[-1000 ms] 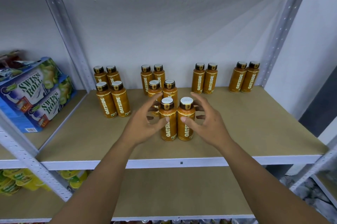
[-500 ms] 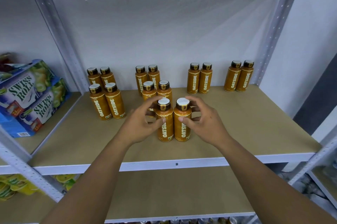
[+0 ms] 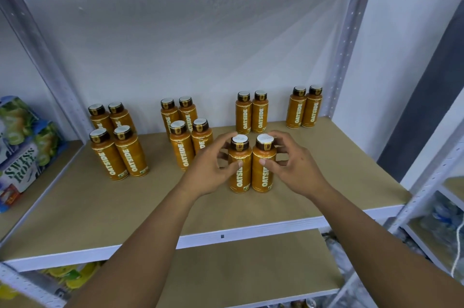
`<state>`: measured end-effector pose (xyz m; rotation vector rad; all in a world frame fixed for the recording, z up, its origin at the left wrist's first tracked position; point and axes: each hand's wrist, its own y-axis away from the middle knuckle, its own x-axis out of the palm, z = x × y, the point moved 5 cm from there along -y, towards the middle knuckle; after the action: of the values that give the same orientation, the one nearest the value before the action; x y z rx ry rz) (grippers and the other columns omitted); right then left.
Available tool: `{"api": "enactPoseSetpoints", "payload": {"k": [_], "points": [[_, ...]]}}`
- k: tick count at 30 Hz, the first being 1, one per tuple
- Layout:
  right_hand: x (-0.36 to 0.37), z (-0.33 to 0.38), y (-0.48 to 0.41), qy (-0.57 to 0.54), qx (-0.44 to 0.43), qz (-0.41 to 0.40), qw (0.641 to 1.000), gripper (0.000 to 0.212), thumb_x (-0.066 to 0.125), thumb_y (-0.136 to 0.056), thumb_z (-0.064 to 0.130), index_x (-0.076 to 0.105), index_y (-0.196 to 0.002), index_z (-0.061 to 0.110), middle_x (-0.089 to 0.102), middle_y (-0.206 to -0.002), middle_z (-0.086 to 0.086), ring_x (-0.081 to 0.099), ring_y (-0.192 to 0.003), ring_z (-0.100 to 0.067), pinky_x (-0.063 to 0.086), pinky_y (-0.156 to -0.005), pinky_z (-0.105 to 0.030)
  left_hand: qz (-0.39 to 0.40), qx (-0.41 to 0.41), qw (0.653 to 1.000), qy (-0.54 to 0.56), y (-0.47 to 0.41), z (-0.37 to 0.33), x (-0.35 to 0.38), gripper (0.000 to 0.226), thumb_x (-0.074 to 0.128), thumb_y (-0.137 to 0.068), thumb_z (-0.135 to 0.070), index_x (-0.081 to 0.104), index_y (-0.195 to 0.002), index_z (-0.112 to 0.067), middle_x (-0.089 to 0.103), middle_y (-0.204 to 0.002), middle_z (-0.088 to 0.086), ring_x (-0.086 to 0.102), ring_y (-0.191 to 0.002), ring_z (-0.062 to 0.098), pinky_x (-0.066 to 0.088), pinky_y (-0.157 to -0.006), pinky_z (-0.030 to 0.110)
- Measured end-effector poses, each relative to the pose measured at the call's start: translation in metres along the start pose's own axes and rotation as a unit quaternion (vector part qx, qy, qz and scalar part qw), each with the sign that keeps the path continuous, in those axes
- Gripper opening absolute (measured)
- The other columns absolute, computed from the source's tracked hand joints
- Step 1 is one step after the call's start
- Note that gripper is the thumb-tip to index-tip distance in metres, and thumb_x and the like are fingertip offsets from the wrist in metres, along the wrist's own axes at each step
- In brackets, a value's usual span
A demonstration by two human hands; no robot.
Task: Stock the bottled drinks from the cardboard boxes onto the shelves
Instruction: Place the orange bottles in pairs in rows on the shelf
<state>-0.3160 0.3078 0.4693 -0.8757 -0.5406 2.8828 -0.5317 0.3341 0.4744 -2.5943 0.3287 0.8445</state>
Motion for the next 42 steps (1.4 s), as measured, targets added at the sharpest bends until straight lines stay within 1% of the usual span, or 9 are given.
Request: {"api": "enactPoseSetpoints", "payload": {"k": [4,10,21,23,27,31,35,39,42], "points": [[-0.018,-0.015,-0.008,-0.001,0.000,-0.006,1.000,0.062,0.079,-0.088,0.026,0.045,-0.139,0.040,0.056,-0.126,0.020,0.057,-0.119,-0.008,0.053,-0.084,-0.018,0.009,0.007,1.000,-0.012,-0.021,-0.008,0.019,0.071,0.073,-0.094,-0.031,0.035,-0.153,-0.041,0.055,-0.140,-0.010,0.059,-0.116,0.009,0.055,-0.093,0.032],[-0.040,-0.034,-0.026,0.006,0.017,-0.001,1.000,0.061,0.077,-0.091,0.027,0.044,-0.141,0.039,0.055,-0.130,0.018,0.055,-0.116,-0.006,0.046,-0.079,-0.013,0.005,0.004,1.000,-0.017,-0.048,-0.017,0.043,0.073,0.073,-0.094,-0.030,0.033,-0.155,-0.041,0.053,-0.143,-0.007,0.058,-0.115,0.008,0.050,-0.091,0.029],[-0.054,-0.059,-0.055,0.014,0.005,0.010,1.000,0.060,0.075,-0.092,0.026,0.043,-0.142,0.035,0.058,-0.139,0.011,0.053,-0.113,-0.003,0.037,-0.079,-0.005,-0.007,-0.015,0.999,-0.028,-0.078,-0.020,0.063,0.073,0.073,-0.095,-0.030,0.031,-0.154,-0.042,0.052,-0.146,-0.004,0.059,-0.120,0.014,0.054,-0.099,0.040],[-0.055,-0.062,-0.058,0.011,-0.002,0.013,1.000,0.059,0.075,-0.092,0.026,0.044,-0.141,0.036,0.058,-0.139,0.011,0.054,-0.114,-0.004,0.039,-0.082,-0.008,-0.009,-0.023,0.999,-0.028,-0.081,-0.019,0.065,0.074,0.073,-0.095,-0.030,0.030,-0.154,-0.042,0.052,-0.147,-0.004,0.059,-0.122,0.015,0.053,-0.100,0.040],[-0.055,-0.069,-0.065,-0.003,-0.006,0.024,1.000,0.060,0.075,-0.092,0.027,0.043,-0.143,0.036,0.057,-0.142,0.009,0.058,-0.122,-0.013,0.046,-0.091,-0.024,-0.011,-0.030,0.999,-0.030,-0.086,-0.019,0.067,0.074,0.073,-0.095,-0.031,0.030,-0.154,-0.044,0.051,-0.147,-0.004,0.058,-0.123,0.015,0.053,-0.100,0.039],[-0.056,-0.072,-0.069,-0.003,-0.008,0.032,0.999,0.062,0.074,-0.093,0.025,0.041,-0.145,0.033,0.056,-0.144,0.007,0.058,-0.124,-0.015,0.043,-0.086,-0.018,-0.018,-0.038,0.998,-0.037,-0.088,-0.019,0.069,0.074,0.072,-0.095,-0.032,0.029,-0.155,-0.042,0.051,-0.148,-0.003,0.058,-0.122,0.014,0.053,-0.101,0.040],[-0.057,-0.075,-0.075,-0.002,-0.008,0.039,0.999,0.063,0.073,-0.093,0.025,0.040,-0.146,0.033,0.055,-0.145,0.005,0.058,-0.126,-0.018,0.044,-0.090,-0.023,-0.026,-0.043,0.998,-0.042,-0.090,-0.020,0.070,0.074,0.072,-0.095,-0.032,0.029,-0.155,-0.041,0.050,-0.150,-0.003,0.058,-0.122,0.014,0.053,-0.102,0.041],[-0.057,-0.079,-0.080,-0.004,-0.004,0.045,0.999,0.064,0.073,-0.093,0.026,0.039,-0.147,0.034,0.054,-0.147,0.004,0.057,-0.128,-0.018,0.041,-0.083,-0.014,-0.029,-0.045,0.997,-0.048,-0.092,-0.020,0.072,0.074,0.071,-0.096,-0.033,0.028,-0.155,-0.041,0.049,-0.151,-0.003,0.057,-0.125,0.016,0.053,-0.103,0.043],[-0.056,-0.081,-0.082,-0.004,-0.003,0.046,0.999,0.065,0.073,-0.094,0.026,0.038,-0.148,0.035,0.053,-0.148,0.004,0.057,-0.128,-0.018,0.042,-0.087,-0.017,-0.032,-0.050,0.997,-0.049,-0.094,-0.019,0.073,0.074,0.071,-0.096,-0.033,0.029,-0.155,-0.041,0.049,-0.152,-0.003,0.057,-0.126,0.016,0.053,-0.103,0.044]]}}
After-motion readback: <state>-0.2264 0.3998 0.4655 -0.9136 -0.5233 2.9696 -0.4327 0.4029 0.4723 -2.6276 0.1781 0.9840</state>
